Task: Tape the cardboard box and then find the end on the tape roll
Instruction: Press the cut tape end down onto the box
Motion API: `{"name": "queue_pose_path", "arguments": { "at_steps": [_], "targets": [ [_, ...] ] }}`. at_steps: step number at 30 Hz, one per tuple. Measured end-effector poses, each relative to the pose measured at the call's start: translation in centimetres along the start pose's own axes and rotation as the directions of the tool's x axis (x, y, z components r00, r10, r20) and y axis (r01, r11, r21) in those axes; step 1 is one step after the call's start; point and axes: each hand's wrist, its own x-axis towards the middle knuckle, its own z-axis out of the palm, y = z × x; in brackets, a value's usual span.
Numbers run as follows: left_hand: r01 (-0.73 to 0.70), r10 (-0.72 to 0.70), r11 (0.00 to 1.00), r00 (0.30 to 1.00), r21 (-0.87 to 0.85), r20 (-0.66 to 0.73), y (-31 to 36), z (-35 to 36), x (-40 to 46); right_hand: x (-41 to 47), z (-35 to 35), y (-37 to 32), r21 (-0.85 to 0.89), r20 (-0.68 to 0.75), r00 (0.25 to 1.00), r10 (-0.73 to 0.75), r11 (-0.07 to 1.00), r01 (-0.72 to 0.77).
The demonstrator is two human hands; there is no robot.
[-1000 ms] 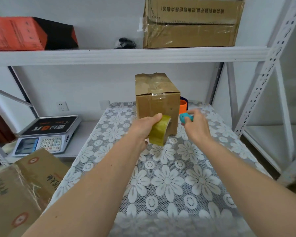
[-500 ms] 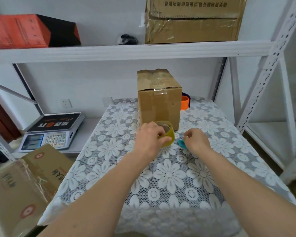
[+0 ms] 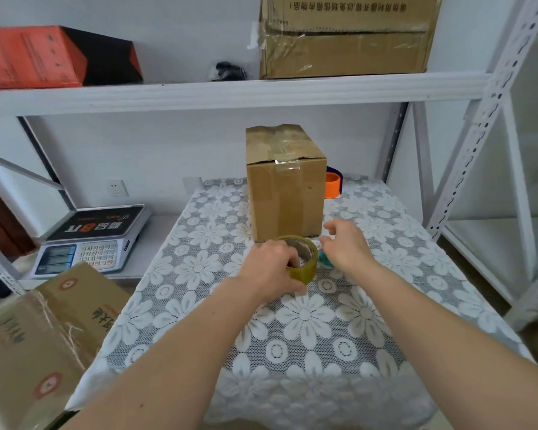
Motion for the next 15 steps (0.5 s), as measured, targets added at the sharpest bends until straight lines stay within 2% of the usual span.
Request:
{"name": "queue_pose_path", "arguments": {
  "at_steps": [2, 4, 6, 8, 10, 12, 15],
  "targets": [
    [-0.012, 0.010, 0.999, 0.999, -0.038, -0.054, 0.3, -0.8, 0.1, 0.2, -0.3, -0.4, 0.005, -0.032, 0.999, -0.035, 0.999, 0.035],
    [-0.020, 0.005, 0.997, 0.980, -0.070, -0.199, 0.1, -2.0, 0.5, 0.4, -0.8, -1.1, 0.029, -0.093, 0.993, -0.077, 0.996, 0.080],
    [-0.022, 0.006, 0.999, 0.917, -0.037, -0.400, -0.4, -3.4, 1.4, 0.8, -1.2, -1.9, 0.053, -0.170, 0.976, -0.138, 0.987, 0.149],
    [0.048, -0.002, 0.996, 0.849, 0.073, -0.528, -1.3, -4.8, 2.6, 1.4, -1.6, -2.8, 0.048, -0.242, 0.945, -0.220, 0.970, 0.238],
    [0.145, -0.065, 0.982, 0.860, 0.121, -0.507, -2.0, -6.1, 3.7, 2.1, -2.2, -3.9, 0.032, -0.281, 0.913, -0.295, 0.948, 0.316],
    [0.208, -0.138, 0.969, 0.899, 0.129, -0.416, -2.9, -6.8, 4.9, 2.9, -2.8, -5.2, 0.013, -0.322, 0.871, -0.371, 0.918, 0.396],
    [0.207, -0.163, 0.974, 0.926, 0.095, -0.340, -3.5, -6.9, 5.7, 4.5, -3.4, -6.8, -0.095, -0.318, 0.838, -0.445, 0.894, 0.438]
  ]
}}
